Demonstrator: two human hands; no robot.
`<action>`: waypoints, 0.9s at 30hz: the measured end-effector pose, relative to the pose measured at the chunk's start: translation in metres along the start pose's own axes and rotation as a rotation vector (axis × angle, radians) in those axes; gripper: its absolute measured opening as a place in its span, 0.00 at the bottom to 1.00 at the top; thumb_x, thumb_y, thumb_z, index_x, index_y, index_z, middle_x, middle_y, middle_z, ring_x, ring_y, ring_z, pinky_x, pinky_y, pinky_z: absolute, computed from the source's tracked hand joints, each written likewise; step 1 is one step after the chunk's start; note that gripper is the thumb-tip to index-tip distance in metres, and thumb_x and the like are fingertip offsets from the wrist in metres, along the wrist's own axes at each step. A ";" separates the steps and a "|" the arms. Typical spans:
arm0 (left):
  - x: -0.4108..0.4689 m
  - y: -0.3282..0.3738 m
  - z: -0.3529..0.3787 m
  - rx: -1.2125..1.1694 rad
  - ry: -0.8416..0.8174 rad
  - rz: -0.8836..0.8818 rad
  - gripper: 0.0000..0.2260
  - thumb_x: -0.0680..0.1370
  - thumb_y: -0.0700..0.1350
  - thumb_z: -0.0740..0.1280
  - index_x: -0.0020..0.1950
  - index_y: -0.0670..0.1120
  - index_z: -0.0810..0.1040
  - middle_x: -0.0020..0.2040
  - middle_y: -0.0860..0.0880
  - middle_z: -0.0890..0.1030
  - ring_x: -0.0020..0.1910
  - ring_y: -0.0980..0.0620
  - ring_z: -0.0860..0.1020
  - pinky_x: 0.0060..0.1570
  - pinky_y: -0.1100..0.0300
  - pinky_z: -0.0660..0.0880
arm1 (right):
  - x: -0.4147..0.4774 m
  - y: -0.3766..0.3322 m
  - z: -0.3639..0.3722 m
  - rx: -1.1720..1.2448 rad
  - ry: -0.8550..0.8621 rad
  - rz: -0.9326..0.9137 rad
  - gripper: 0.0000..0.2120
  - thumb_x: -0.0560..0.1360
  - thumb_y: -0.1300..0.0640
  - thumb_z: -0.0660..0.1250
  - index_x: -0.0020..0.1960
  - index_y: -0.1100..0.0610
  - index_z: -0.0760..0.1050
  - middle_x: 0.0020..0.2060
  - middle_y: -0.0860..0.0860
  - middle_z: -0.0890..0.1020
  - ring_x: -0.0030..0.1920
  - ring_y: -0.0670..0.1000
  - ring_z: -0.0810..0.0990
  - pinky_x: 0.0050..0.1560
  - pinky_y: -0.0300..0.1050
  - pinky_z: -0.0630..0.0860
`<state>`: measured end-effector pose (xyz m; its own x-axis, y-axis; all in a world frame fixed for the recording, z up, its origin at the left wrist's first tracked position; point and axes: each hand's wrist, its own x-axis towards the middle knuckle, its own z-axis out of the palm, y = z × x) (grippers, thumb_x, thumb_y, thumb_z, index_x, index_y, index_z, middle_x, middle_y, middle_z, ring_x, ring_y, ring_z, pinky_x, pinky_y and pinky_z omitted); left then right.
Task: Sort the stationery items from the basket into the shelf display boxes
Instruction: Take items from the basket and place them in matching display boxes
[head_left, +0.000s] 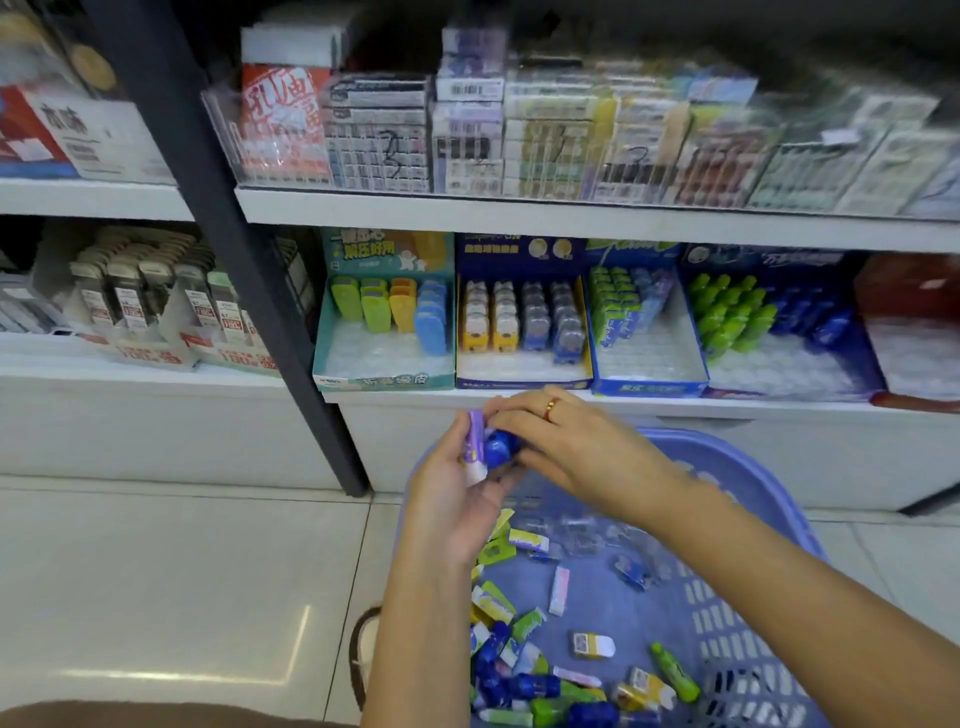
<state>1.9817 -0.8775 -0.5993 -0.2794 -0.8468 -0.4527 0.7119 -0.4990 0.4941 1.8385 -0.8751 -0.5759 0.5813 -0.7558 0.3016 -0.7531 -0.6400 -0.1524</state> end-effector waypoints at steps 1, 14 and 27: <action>-0.001 -0.004 0.004 0.006 -0.008 -0.016 0.15 0.82 0.48 0.56 0.49 0.40 0.79 0.43 0.40 0.84 0.42 0.46 0.84 0.49 0.50 0.79 | -0.006 0.006 -0.003 0.052 0.032 0.071 0.17 0.74 0.57 0.67 0.62 0.56 0.74 0.53 0.53 0.80 0.50 0.51 0.76 0.51 0.43 0.75; 0.012 -0.046 0.034 0.105 -0.051 -0.122 0.16 0.82 0.48 0.54 0.53 0.39 0.77 0.32 0.49 0.73 0.22 0.58 0.65 0.17 0.68 0.60 | -0.123 0.178 -0.054 0.258 0.857 1.014 0.17 0.73 0.57 0.71 0.58 0.58 0.71 0.44 0.48 0.77 0.40 0.42 0.77 0.45 0.39 0.75; 0.029 -0.073 0.053 0.159 -0.054 -0.170 0.15 0.79 0.44 0.58 0.59 0.37 0.78 0.37 0.48 0.76 0.30 0.56 0.71 0.26 0.67 0.71 | -0.130 0.274 -0.077 -0.175 0.330 1.042 0.15 0.69 0.55 0.74 0.51 0.63 0.79 0.52 0.61 0.81 0.57 0.62 0.72 0.64 0.54 0.62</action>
<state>1.8875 -0.8759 -0.6090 -0.4239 -0.7542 -0.5014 0.5423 -0.6548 0.5265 1.5329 -0.9418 -0.5846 -0.4539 -0.8225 0.3429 -0.8742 0.3363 -0.3503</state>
